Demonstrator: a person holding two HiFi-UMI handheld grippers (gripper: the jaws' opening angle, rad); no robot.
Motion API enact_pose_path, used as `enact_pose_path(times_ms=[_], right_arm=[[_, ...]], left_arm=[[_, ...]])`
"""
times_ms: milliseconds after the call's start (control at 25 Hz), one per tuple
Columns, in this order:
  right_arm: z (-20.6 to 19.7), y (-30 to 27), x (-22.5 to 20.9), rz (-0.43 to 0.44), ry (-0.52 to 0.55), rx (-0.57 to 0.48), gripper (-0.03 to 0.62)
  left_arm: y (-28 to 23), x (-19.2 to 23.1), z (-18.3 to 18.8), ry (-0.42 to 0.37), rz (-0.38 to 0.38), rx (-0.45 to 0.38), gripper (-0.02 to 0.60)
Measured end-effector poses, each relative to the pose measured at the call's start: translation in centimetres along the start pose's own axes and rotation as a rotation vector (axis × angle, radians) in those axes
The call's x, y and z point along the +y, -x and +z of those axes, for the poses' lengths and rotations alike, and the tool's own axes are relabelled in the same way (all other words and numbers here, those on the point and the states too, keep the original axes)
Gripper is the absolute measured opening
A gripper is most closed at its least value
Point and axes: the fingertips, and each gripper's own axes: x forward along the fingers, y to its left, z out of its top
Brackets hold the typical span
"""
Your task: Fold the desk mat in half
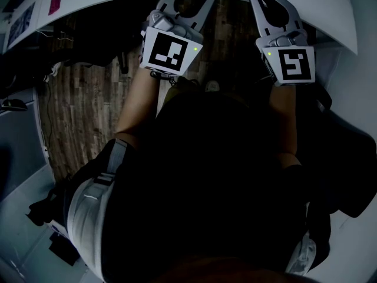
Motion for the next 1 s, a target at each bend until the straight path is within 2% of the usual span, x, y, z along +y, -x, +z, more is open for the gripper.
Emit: enact_pose_path(times_ms=[520,1000], right_arm=[[-0.23,0.13,0.29,0.027,0.041,-0.019,0.029],[-0.32,0.33,0.23,0.025,0.075,-0.018,0.029]], left_arm=[[-0.28,-0.05,0.16,0.009,0.007,-0.002,0.014],[-0.4,0.54,-0.16,-0.033,0.033,0.018,0.014]])
